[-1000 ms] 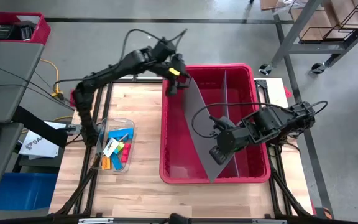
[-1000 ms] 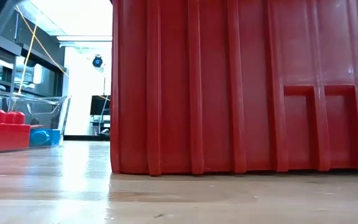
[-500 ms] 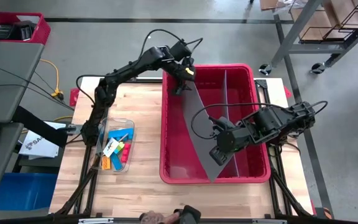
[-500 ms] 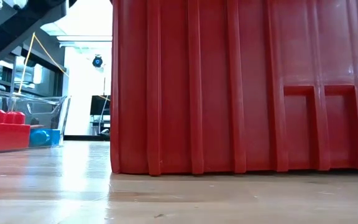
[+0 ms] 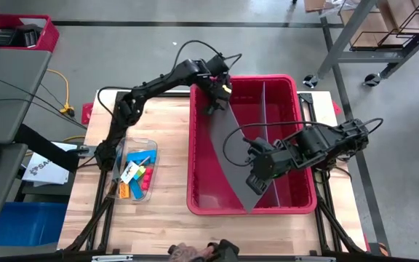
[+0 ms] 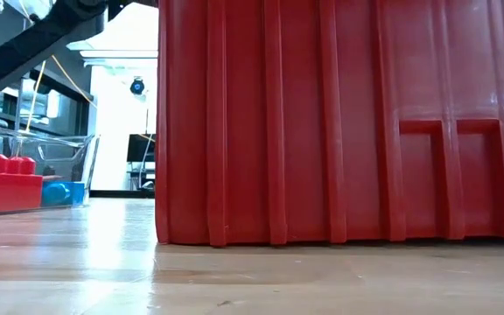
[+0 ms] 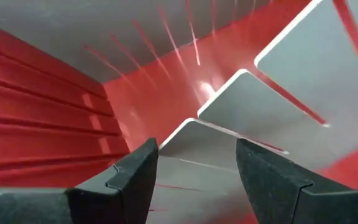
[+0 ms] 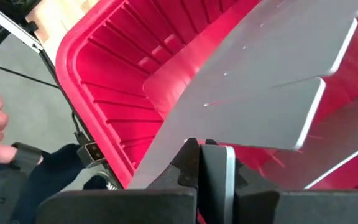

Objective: Sort Items/Unsort Items

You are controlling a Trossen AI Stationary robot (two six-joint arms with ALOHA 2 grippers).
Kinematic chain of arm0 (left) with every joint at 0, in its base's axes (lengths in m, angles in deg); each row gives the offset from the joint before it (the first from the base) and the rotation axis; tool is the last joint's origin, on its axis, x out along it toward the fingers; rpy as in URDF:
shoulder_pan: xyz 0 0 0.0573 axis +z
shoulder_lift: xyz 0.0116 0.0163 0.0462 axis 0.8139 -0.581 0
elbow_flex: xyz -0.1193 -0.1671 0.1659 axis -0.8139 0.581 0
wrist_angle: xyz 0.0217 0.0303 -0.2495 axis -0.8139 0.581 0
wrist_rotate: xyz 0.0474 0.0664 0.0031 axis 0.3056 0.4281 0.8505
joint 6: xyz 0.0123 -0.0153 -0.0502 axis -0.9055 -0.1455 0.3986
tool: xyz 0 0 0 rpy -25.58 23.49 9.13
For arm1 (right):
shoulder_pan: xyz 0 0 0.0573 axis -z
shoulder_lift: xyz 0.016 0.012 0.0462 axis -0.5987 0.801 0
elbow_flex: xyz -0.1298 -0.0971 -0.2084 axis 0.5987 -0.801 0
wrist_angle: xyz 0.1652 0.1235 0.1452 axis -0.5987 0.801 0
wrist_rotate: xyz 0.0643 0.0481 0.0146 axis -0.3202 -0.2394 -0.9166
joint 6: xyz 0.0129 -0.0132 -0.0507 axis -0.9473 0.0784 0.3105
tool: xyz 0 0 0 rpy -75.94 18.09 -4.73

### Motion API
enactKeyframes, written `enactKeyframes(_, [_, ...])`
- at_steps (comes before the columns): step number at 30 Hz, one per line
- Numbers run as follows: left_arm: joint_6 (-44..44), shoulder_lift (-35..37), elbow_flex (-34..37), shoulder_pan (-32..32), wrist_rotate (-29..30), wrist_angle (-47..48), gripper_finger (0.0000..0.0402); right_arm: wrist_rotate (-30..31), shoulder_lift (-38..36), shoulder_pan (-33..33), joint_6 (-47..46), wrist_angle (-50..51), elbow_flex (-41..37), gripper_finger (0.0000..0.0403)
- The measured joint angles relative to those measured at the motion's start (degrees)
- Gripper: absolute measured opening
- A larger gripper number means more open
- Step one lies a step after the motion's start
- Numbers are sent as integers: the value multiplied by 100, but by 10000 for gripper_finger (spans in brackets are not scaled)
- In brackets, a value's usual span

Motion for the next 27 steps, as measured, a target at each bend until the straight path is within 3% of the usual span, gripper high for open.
enactKeyframes(10, [-365,-34,0,-192,397,20,204,4,0,1,43,-8,2,0])
enactKeyframes(14, [-961,-34,0,-181,430,213,151,-15,0,1,150,-14,2,0])
enactKeyframes(20, [-1009,-23,0,-163,512,315,14,-126,0,-3,346,1,2,0])
enactKeyframes(27, [-977,155,0,-185,489,735,3,-63,0,-2,498,-10,2,0])
